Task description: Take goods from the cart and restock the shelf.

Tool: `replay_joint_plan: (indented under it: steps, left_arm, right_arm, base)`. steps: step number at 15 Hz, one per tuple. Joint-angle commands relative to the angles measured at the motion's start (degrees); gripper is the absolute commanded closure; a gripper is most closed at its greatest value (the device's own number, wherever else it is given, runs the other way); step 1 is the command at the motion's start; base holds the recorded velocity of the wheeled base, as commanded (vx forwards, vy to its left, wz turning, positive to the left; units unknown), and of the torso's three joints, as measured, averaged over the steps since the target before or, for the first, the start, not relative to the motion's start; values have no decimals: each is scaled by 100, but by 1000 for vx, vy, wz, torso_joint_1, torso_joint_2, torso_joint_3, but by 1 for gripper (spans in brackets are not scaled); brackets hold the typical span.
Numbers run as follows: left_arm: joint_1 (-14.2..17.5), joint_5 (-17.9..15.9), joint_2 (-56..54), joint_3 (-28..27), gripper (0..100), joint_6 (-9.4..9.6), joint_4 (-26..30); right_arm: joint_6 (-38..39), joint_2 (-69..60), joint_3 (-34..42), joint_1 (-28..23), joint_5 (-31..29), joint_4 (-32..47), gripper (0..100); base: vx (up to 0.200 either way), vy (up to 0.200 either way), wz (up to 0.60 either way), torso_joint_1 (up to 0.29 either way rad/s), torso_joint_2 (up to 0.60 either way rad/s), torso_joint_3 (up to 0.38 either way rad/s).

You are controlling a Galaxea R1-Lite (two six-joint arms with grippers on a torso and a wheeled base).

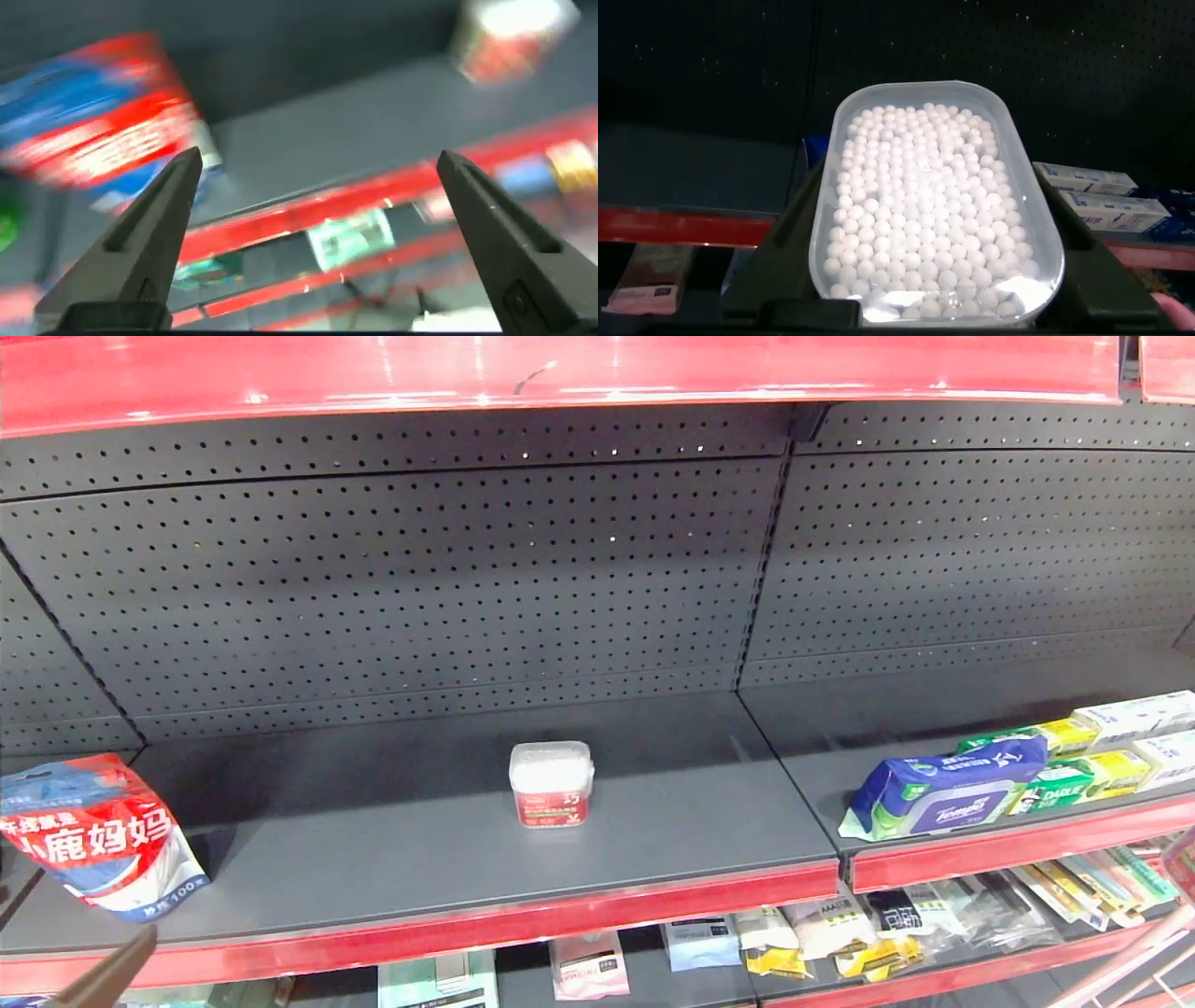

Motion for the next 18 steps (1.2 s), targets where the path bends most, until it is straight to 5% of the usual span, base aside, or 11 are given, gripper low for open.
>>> replay_joint_plan:
  steps: [1, 4, 7, 10, 12, 18]
  left_arm:
    - [5, -1129, 1896, -187, 0, 604, -527]
    - [13, -2201, 3048, -705, 0, 1087, -676]
    - [31, -2983, 4050, -986, 0, 1896, -702]
    - [31, -3405, 5183, -1611, 0, 2616, -711]
    - [13, -3783, 5588, -2120, 0, 2757, -676]
    - [-39, -4117, 6528, -2797, 0, 3135, -711]
  right_arm:
    - [-95, 19, 27, -3, 20, 61, 100]
    - [-113, 1, 36, -3, 3, 246, 100]
    - [-201, 1, 88, -12, -32, 290, 100]
    - [-209, -52, 229, -12, -24, 430, 100]
    - [-148, -95, 299, -12, -15, 527, 100]
    - [160, -333, 616, 14, 38, 536, 100]
  base:
    - [0, 0, 0, 0, 0, 0]
    - [0, 0, 0, 0, 0, 0]
    - [0, 0, 0, 0, 0, 0]
    - [0, 0, 0, 0, 0, 0]
    - [0, 0, 0, 0, 0, 0]
    - [0, 0, 0, 0, 0, 0]
